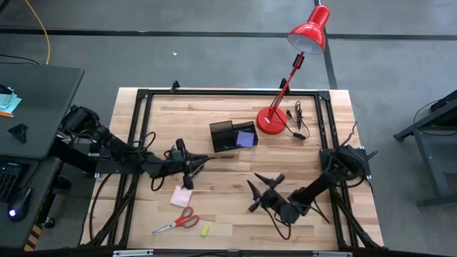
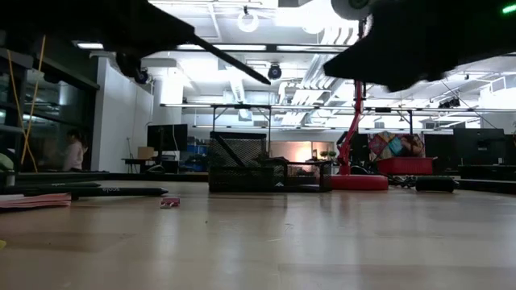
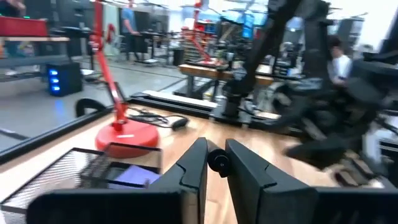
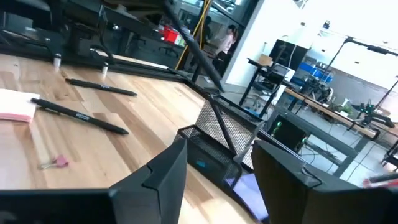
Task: Pick and place office supplies into organizer
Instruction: Put the black pen into the black desk organizer
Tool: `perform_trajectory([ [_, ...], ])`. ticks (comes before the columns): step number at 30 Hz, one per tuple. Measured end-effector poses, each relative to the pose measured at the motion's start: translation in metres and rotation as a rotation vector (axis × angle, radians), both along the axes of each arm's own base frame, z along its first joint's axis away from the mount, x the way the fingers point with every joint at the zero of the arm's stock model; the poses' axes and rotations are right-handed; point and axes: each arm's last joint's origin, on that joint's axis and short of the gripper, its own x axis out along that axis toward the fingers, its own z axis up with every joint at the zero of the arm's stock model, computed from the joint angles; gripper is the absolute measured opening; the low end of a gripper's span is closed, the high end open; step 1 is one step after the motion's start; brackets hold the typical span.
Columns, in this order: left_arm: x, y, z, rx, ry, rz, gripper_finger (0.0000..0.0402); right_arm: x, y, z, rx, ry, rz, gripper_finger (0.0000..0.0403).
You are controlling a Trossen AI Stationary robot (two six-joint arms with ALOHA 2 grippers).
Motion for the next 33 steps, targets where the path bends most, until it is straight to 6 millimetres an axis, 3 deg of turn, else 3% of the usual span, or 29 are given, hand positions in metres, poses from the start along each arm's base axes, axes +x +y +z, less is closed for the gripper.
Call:
perform_trajectory([
  [4, 0.005, 0.019, 0.0, 0.0, 0.0, 0.058, 0.0027, -0.009, 0.01, 0.0, -0.002, -0.001, 0.004, 0.0172],
  [8, 0.007, 0.036, 0.0, 0.001, 0.004, 0.13, 0.0043, -0.013, 0.014, 0.0, -0.003, -0.001, 0.01, 0.0166],
  [17, 0.008, 0.058, 0.005, 0.003, 0.042, 0.214, 0.003, -0.013, 0.013, -0.008, -0.005, 0.005, 0.007, 0.0164],
  [26, 0.025, 0.071, 0.044, -0.052, 0.316, 0.271, 0.0049, -0.014, 0.012, -0.013, 0.014, -0.011, 0.007, 0.0163],
  [33, 0.031, 0.088, 0.071, -0.074, 0.451, 0.303, 0.0025, -0.014, 0.012, -0.013, 0.014, -0.009, 0.013, 0.0158],
])
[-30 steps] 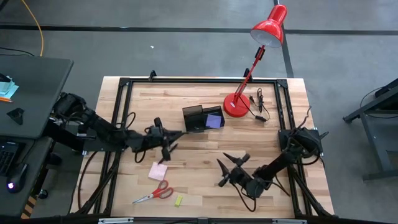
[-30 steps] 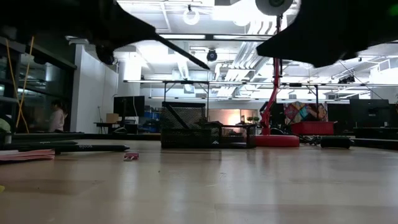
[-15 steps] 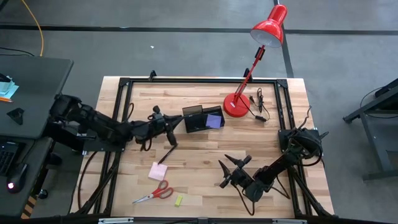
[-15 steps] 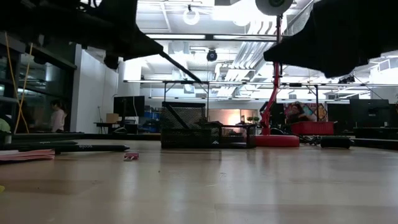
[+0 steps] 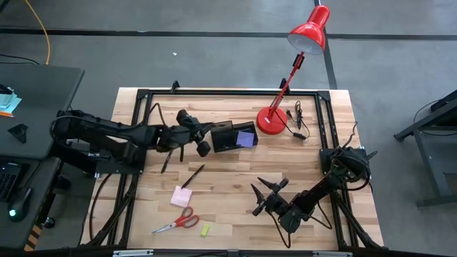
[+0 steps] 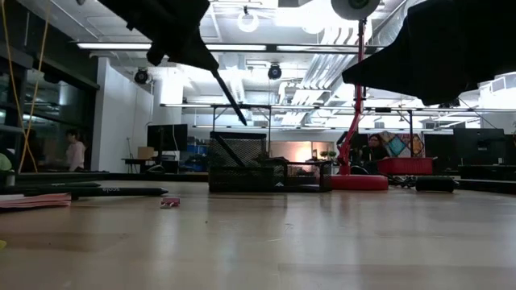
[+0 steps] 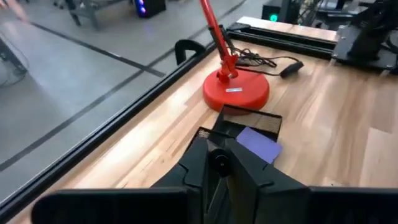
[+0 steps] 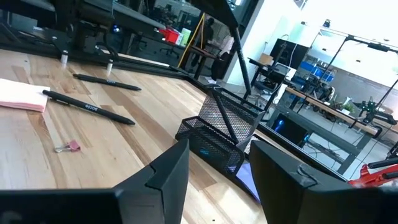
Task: Pick and place office supplies into organizer
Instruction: Put the black pen into the black desk organizer
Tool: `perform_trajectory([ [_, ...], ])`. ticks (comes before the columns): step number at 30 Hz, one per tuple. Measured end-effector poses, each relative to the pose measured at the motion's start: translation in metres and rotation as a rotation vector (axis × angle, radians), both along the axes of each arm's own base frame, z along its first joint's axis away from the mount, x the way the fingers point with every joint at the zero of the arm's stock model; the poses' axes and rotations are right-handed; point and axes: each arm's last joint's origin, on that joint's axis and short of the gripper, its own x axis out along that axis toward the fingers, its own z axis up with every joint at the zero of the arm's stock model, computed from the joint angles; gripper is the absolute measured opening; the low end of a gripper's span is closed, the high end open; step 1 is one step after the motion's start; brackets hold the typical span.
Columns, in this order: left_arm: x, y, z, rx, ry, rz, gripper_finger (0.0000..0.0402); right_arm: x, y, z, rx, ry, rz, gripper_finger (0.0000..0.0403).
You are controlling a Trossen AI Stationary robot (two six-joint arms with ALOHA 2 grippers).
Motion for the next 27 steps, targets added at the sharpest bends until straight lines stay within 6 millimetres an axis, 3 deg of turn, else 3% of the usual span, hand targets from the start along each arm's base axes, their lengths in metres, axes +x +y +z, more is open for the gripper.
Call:
perform_trajectory([
  [8, -0.001, 0.025, -0.007, -0.074, 0.045, -0.006, 0.0055, 0.0, 0.0, 0.0, 0.011, -0.01, 0.002, 0.0156],
  [18, 0.008, 0.042, -0.023, -0.135, 0.075, -0.032, 0.0033, 0.006, -0.007, -0.003, 0.029, -0.008, 0.017, 0.0162],
  [27, 0.006, 0.041, -0.026, -0.164, 0.091, 0.016, 0.0115, 0.007, -0.009, -0.005, 0.041, -0.01, 0.021, 0.0154],
])
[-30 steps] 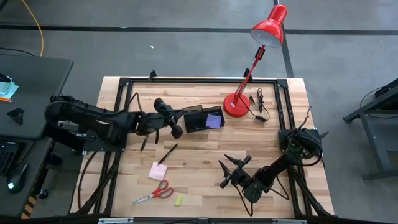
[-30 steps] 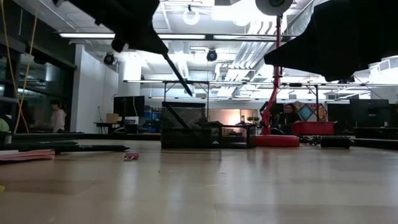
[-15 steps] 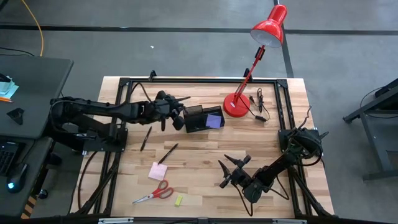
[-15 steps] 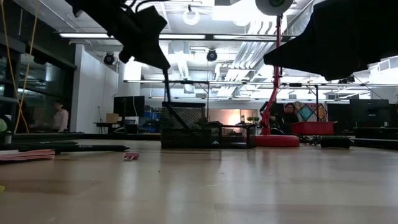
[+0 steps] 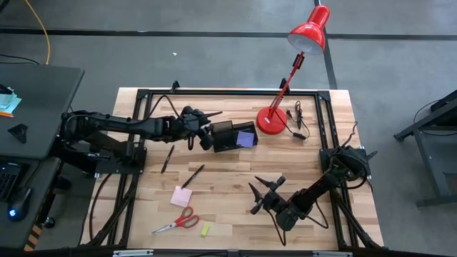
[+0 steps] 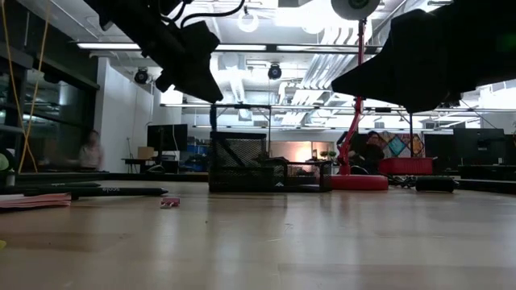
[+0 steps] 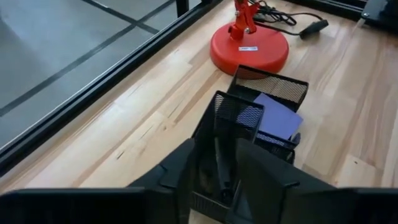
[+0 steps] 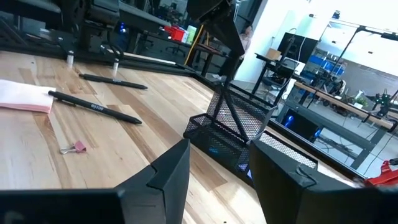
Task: Pick and place office supplies into organizer
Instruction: Put the black pen into the black desk organizer
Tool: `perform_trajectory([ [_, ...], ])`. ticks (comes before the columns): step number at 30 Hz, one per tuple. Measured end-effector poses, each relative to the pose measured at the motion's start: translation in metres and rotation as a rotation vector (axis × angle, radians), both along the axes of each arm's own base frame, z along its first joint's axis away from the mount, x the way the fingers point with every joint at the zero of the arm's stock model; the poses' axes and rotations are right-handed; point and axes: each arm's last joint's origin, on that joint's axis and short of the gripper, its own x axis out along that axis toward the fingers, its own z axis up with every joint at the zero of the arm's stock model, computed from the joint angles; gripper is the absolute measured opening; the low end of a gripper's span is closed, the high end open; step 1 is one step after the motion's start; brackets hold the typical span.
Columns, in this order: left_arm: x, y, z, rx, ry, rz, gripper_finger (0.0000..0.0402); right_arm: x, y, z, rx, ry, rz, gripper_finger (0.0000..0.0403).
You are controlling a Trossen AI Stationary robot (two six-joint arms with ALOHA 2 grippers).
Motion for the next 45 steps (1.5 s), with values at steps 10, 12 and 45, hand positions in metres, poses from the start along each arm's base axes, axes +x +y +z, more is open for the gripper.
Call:
perform_trajectory([
  [10, 0.002, -0.001, 0.011, 0.026, -0.075, -0.056, 0.018, -0.001, -0.001, -0.003, -0.012, 0.016, 0.0, 0.0154],
  [12, 0.005, -0.006, 0.017, 0.02, -0.138, -0.126, 0.0182, 0.0, -0.001, -0.004, -0.013, 0.025, 0.01, 0.0154],
  [45, -0.05, -0.161, -0.061, -0.088, -0.29, -0.432, 0.0154, 0.048, -0.032, -0.003, 0.375, 0.09, 0.73, 0.0145],
])
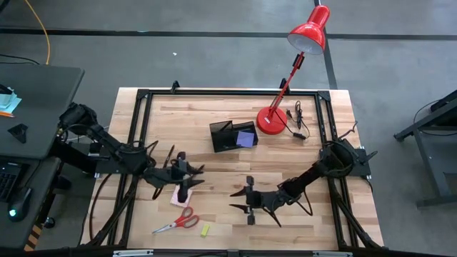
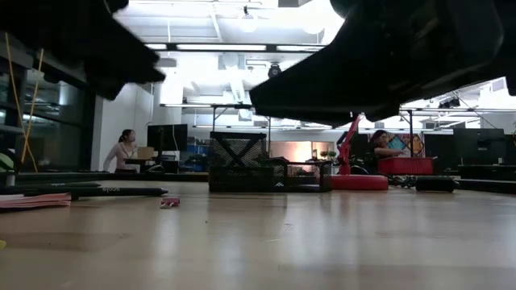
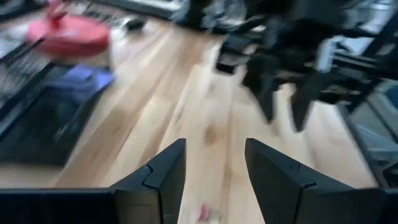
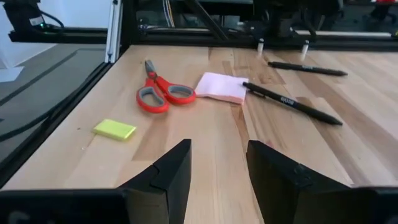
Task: Pick and place office supplies into organizer
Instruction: Put the black pen into the black desk organizer
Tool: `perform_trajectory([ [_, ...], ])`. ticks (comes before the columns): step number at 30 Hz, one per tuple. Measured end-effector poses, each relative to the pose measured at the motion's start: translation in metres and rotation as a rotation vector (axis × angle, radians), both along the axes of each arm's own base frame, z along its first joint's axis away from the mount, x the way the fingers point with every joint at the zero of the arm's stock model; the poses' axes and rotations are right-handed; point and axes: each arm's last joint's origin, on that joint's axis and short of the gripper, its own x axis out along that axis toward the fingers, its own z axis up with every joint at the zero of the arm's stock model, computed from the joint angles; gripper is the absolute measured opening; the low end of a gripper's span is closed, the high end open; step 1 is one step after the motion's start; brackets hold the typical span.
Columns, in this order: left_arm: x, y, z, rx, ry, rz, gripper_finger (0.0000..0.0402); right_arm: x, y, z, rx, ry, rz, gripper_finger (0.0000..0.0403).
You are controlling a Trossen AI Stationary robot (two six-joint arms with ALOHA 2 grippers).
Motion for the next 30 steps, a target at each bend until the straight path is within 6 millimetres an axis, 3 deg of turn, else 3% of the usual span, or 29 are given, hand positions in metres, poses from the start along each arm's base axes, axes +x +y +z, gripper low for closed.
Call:
perform_trajectory([
  [9, -0.011, 0.007, -0.031, -0.062, 0.166, 0.248, 0.0172, -0.004, 0.004, -0.005, -0.025, 0.05, 0.015, 0.0142],
  [24, -0.008, 0.005, -0.084, -0.061, 0.347, 0.336, 0.0188, -0.005, 0.004, -0.007, -0.019, 0.07, 0.006, 0.014],
  [30, -0.007, 0.005, -0.089, -0.058, 0.335, 0.361, 0.0187, -0.005, 0.004, -0.008, -0.02, 0.075, 0.003, 0.014],
])
